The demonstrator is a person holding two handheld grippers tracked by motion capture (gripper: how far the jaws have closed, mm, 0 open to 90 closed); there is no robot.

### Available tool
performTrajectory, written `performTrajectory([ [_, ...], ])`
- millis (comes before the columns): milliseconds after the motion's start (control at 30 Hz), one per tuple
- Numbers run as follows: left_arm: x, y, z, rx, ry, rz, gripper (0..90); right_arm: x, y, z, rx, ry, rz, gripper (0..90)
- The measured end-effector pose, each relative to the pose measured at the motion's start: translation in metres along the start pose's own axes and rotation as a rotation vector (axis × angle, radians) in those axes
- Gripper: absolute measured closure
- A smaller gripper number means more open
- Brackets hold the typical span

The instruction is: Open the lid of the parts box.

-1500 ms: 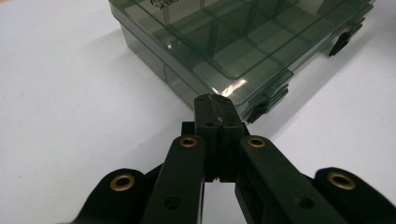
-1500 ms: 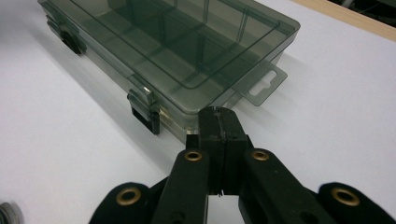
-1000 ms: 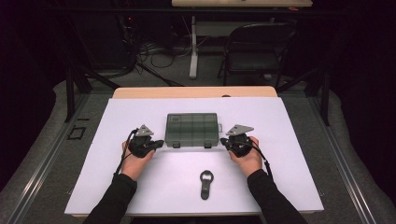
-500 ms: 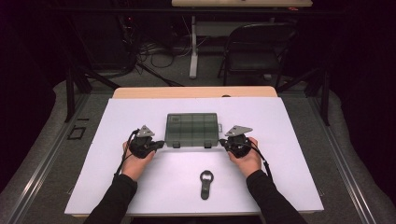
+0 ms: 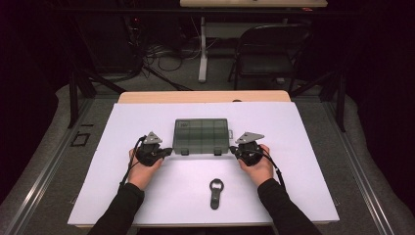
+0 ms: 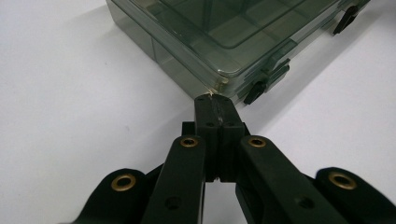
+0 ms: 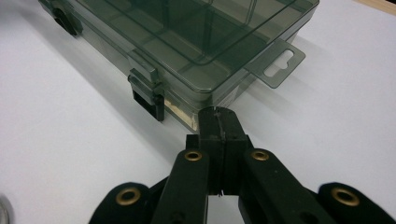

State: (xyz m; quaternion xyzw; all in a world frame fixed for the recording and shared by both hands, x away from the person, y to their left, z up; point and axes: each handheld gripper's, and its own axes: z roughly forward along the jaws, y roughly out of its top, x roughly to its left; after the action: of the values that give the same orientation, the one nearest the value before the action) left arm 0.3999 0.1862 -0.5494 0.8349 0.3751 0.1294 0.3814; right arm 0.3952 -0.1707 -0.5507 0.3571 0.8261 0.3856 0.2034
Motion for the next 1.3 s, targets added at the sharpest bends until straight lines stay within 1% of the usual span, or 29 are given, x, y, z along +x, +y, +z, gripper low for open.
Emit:
performTrajectory([
  [200,0.0,0.0,0.0,-0.006,-0.001,-0.008,90.0,0.0,0.0,0.0,-0.004,-0.001,0.0,90.0],
  [367,-0.001,0.001,-0.001,-0.017,-0.002,-0.005,90.0,0.001,0.001,-0.001,-0.009,-0.004,-0.004,90.0],
  [433,-0.002,0.002,-0.002,-0.023,0.005,-0.003,90.0,0.001,0.001,-0.002,-0.017,-0.006,-0.002,90.0],
  [500,-0.002,0.002,-0.004,-0.039,0.01,-0.011,90.0,0.002,0.003,-0.005,-0.042,-0.005,0.006,90.0],
  [533,-0.002,0.003,-0.004,-0.051,0.011,-0.017,90.0,0.002,0.003,-0.005,-0.042,-0.005,0.006,90.0],
  [567,-0.003,0.004,-0.006,-0.063,0.02,-0.016,87.8,0.002,0.004,-0.007,-0.065,-0.004,0.01,90.0],
  [600,-0.003,0.005,-0.007,-0.067,0.023,-0.011,86.3,0.002,0.005,-0.008,-0.071,0.003,0.011,89.8],
  [667,-0.003,0.005,-0.007,-0.071,0.022,-0.011,85.4,0.003,0.006,-0.009,-0.079,0.001,0.014,88.1],
  [733,-0.003,0.005,-0.008,-0.075,0.035,-0.01,82.6,0.004,0.008,-0.012,-0.105,-0.009,0.014,86.2],
  [833,-0.004,0.006,-0.009,-0.089,0.055,-0.013,80.6,0.005,0.009,-0.013,-0.121,-0.022,0.012,84.4],
  [867,-0.004,0.006,-0.01,-0.096,0.063,-0.012,78.0,0.006,0.009,-0.013,-0.126,-0.041,0.006,80.9],
  [900,-0.005,0.007,-0.011,-0.106,0.077,-0.01,76.5,0.006,0.009,-0.013,-0.123,-0.047,-0.003,79.4],
  [1000,-0.005,0.007,-0.011,-0.108,0.081,-0.006,74.6,0.007,0.009,-0.012,-0.117,-0.058,-0.009,77.2],
  [1167,-0.007,0.008,-0.011,-0.116,0.078,0.011,73.4,0.008,0.009,-0.012,-0.126,-0.072,-0.013,75.6],
  [1300,-0.009,0.009,-0.013,-0.123,0.091,0.028,73.1,0.008,0.01,-0.012,-0.13,-0.082,-0.021,74.6],
])
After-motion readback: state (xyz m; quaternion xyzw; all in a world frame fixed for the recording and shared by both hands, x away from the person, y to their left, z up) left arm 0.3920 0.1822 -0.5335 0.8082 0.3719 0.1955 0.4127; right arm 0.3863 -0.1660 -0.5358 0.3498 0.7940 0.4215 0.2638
